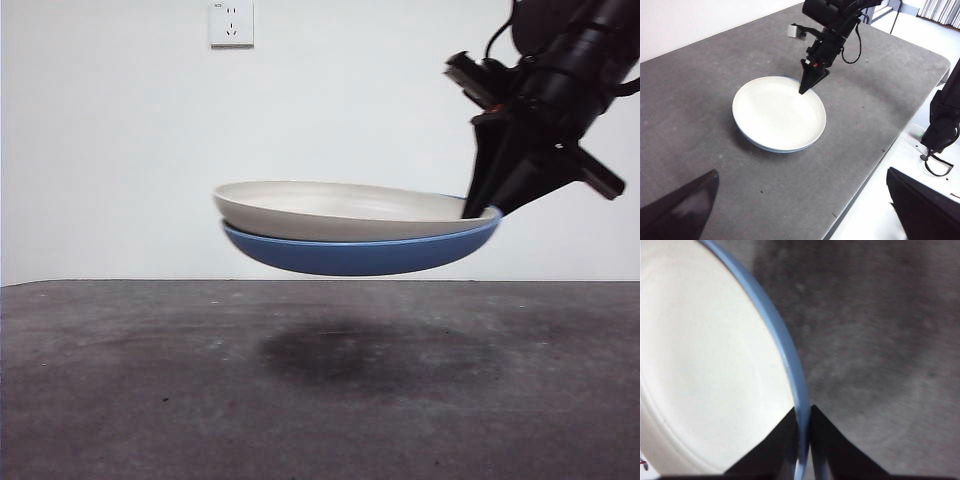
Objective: Pick up the white plate, put it on the blue plate, put it on desk
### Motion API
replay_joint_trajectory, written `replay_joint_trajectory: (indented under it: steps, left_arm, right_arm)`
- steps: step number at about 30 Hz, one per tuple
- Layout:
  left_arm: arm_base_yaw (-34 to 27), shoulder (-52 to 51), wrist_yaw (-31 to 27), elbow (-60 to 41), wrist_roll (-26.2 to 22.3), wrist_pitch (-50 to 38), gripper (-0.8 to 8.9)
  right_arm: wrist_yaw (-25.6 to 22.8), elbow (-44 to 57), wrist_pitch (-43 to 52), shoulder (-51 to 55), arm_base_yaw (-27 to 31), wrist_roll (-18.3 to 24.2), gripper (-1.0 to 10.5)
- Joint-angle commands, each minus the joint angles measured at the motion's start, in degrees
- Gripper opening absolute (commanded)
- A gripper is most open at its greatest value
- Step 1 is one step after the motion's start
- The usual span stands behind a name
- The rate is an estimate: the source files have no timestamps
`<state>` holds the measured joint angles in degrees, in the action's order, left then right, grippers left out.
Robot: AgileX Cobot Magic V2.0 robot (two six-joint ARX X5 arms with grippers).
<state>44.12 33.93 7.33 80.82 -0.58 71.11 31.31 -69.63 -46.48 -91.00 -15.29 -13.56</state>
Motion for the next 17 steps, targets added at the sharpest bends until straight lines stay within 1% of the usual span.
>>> replay_joint_trajectory:
  steps: [1, 7, 17]
  left_arm:
    - [0.48, 0.22, -0.31, 0.72, -0.55, -0.57, 6.26]
    - [0.48, 0.22, -0.31, 0.72, -0.52, -0.44, 6.26]
    - [0.48, 0.22, -0.31, 0.72, -0.50, -0.44, 6.26]
  right_arm:
    - [0.39, -1.22, 1.53, -3.21, -1.49, -3.04, 0.1]
    - [0.17, -1.22, 3.61, -8.17, -3.39, -3.72, 0.1]
    - [0.20, -1.22, 5.44, -14.34, -3.32, -3.61, 0.1]
